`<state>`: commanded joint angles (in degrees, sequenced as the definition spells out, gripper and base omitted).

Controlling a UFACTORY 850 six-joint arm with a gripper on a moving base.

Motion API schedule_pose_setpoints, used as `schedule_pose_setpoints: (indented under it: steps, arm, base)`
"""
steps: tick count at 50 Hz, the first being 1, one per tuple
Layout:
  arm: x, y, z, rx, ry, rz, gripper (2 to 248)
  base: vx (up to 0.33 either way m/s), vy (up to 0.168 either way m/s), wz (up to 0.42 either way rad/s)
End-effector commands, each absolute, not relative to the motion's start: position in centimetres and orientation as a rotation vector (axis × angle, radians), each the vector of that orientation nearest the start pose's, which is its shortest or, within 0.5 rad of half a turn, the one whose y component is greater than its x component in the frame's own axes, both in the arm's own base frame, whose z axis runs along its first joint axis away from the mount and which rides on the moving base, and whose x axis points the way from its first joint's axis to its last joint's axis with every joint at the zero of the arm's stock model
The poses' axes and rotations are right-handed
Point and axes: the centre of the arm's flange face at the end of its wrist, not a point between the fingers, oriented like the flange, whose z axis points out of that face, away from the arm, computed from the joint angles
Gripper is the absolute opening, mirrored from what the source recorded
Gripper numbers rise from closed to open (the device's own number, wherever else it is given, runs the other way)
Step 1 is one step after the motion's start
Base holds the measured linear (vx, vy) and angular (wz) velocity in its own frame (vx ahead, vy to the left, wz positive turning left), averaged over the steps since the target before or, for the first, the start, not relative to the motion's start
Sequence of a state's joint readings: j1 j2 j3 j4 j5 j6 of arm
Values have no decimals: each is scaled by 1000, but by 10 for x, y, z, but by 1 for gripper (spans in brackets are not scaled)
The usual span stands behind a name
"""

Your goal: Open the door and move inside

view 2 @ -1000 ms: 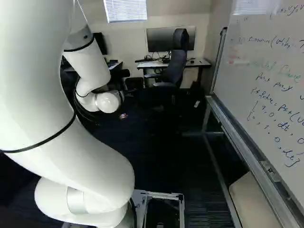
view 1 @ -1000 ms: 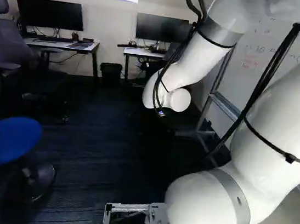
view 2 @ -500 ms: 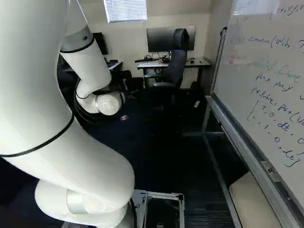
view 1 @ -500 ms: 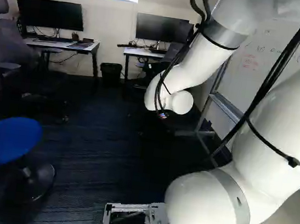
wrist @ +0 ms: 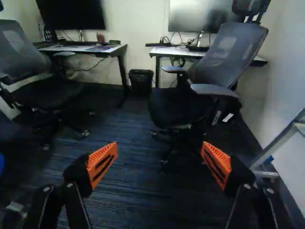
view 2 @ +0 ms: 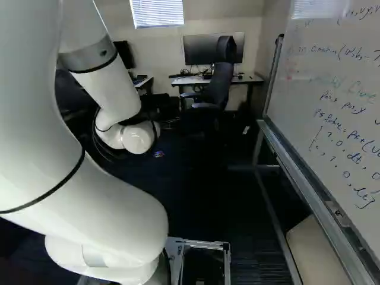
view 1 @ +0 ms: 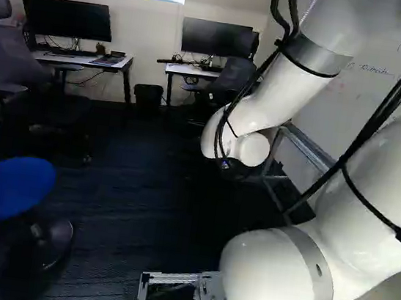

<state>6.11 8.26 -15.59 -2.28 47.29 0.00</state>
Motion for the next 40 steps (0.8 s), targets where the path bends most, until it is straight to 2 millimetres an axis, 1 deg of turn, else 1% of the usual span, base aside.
schedule_pose_setpoints:
  steps: [20, 28, 40]
  arm:
    - [299, 15, 378, -2531, -83, -1808, 247]
    - [288, 9, 373, -2541, -51, -1814, 247]
    - [277, 3, 368, -2552, -18, -1821, 247]
  base:
    - [0, 0, 0]
    - [0, 0, 0]
    - [0, 0, 0]
